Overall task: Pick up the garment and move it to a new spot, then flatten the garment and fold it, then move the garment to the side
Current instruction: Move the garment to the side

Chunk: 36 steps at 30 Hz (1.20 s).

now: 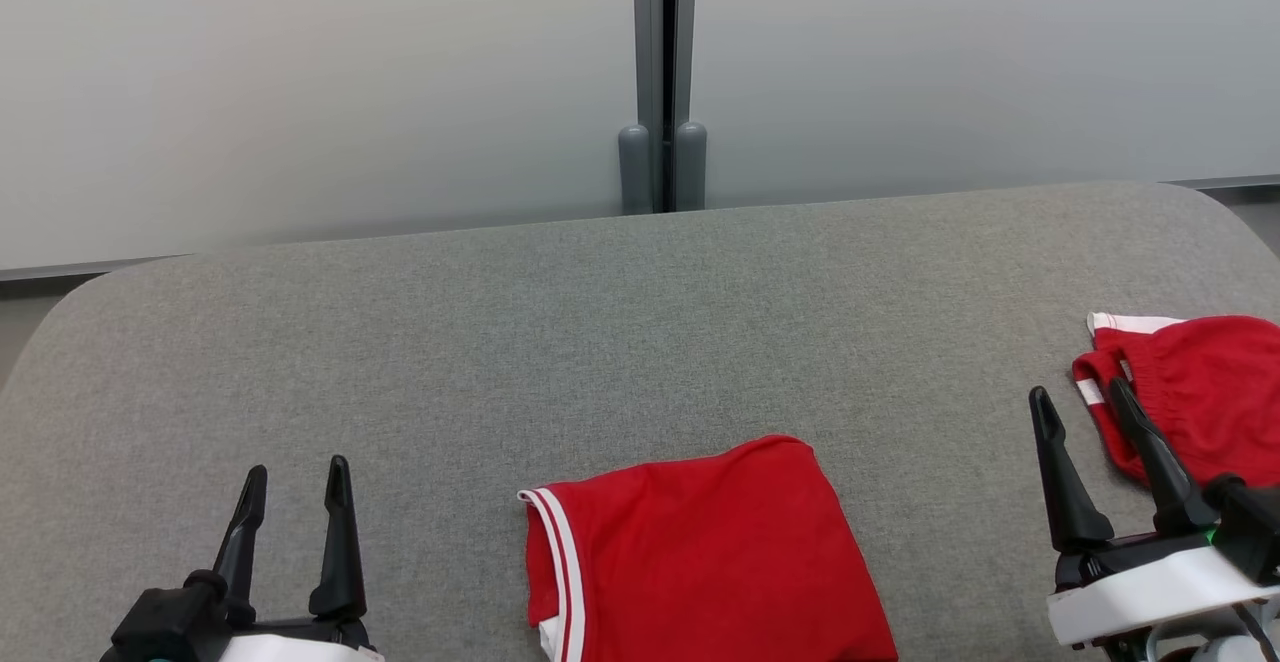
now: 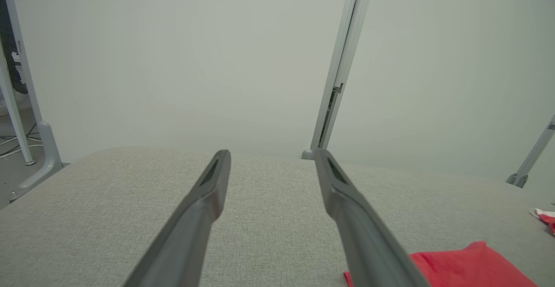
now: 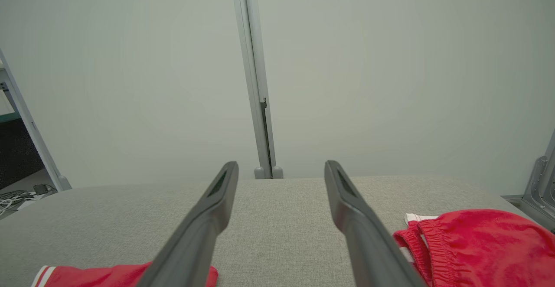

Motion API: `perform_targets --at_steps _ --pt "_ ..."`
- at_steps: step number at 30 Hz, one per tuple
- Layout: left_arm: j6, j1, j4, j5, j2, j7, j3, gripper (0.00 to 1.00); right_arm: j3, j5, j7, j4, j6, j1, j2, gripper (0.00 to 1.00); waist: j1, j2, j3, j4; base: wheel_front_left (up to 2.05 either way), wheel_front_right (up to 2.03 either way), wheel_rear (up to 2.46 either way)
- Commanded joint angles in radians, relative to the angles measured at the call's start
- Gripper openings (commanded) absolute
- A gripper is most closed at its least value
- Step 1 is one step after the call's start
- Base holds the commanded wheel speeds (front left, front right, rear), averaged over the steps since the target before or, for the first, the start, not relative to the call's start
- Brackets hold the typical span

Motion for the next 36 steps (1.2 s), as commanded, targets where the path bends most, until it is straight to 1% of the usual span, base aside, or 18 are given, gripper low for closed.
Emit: perform_targets --at_steps 1,11,15,18,22,25,30,36 --pt "-0.003 0.002 -0.003 0.007 0.003 -0.001 0.006 1.00 -0.003 -0.001 -0.006 0.001 0.000 -0.007 -0.005 1.00 0.0000 -0.0001 0.000 0.000 0.00 0.00 0.00" --pt "-0.029 -0.006 0.000 0.033 -0.016 -0.001 0.014 1.00 -0.005 -0.003 -0.006 0.014 0.000 -0.004 0.001 1.00 0.0000 -0.0001 0.002 0.007 0.00 0.00 0.00" --pt "-0.032 -0.010 -0.001 0.039 -0.021 -0.001 0.018 1.00 0.034 0.023 0.010 0.069 0.000 -0.023 0.002 1.00 0.0000 -0.0001 0.002 0.011 0.00 0.00 0.00" --pt "-0.037 -0.015 0.002 0.044 -0.023 -0.001 0.018 1.00 0.099 0.045 0.082 0.130 0.000 -0.066 0.008 1.00 0.0000 -0.0001 0.002 0.016 0.00 0.00 0.00" --pt "-0.043 -0.025 0.008 0.047 -0.026 -0.001 0.011 1.00 0.191 0.098 0.192 0.209 0.000 -0.128 0.018 1.00 0.0000 -0.0001 0.002 0.041 0.00 0.00 0.00" --pt "-0.043 -0.030 0.002 0.049 -0.027 -0.001 0.012 1.00 0.242 0.132 0.305 0.290 0.000 -0.158 0.024 1.00 0.0000 -0.0001 0.000 0.071 0.00 0.00 0.00" --pt "-0.047 -0.017 0.013 0.047 -0.030 -0.001 0.016 1.00 0.247 0.175 0.442 0.408 0.000 -0.186 0.047 1.00 0.0000 -0.0001 -0.006 0.120 0.00 0.00 0.00" --pt "-0.055 -0.017 0.023 0.051 -0.031 -0.001 0.020 1.00 0.238 0.208 0.548 0.509 0.000 -0.188 0.080 1.00 0.0000 -0.0001 -0.007 0.159 0.00 0.00 0.00"
